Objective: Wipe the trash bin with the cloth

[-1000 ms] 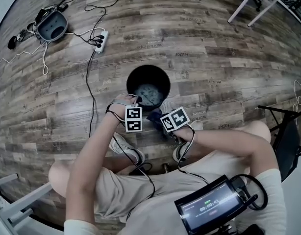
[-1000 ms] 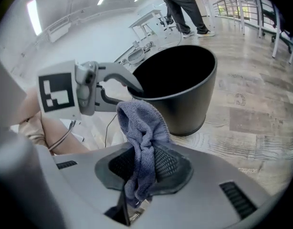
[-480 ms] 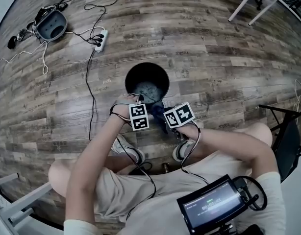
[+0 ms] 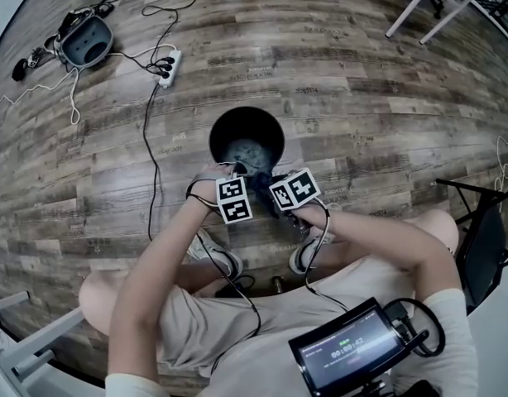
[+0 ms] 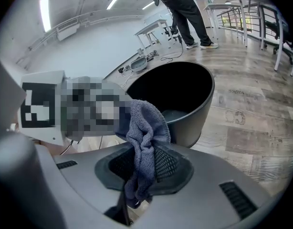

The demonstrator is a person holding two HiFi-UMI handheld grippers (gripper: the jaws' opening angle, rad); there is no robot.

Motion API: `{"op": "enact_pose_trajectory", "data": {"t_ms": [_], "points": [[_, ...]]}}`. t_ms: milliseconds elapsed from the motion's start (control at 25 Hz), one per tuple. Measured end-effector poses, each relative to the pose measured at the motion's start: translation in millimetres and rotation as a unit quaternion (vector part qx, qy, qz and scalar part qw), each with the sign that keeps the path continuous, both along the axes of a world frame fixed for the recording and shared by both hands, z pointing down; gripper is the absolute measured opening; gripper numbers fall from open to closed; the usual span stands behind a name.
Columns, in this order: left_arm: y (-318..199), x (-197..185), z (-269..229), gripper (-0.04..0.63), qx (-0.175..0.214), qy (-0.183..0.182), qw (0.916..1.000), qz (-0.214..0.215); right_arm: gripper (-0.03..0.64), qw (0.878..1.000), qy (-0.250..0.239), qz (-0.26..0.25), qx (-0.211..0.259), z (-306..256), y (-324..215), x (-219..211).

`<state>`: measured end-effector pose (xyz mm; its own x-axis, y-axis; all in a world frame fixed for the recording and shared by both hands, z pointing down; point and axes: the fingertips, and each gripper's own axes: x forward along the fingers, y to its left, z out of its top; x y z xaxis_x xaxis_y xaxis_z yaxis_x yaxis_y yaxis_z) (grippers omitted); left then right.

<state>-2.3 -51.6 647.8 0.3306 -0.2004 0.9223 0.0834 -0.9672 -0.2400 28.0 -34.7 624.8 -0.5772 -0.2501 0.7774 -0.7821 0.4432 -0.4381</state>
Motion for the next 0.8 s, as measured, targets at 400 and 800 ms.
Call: {"op": "enact_pose_trajectory", "data": {"t_ms": [400,800], "points": [[0,0,-1,0.089,0.011,0.003,0.9998,0.017,0.080,0.999,0.031,0.003,0.010,47,-16,0],[0,-1,-3,0.087,0.028,0.010,0.9992,0.029,0.080,0.998,0.052,-0.010,0.022,105,-16,4]]}}
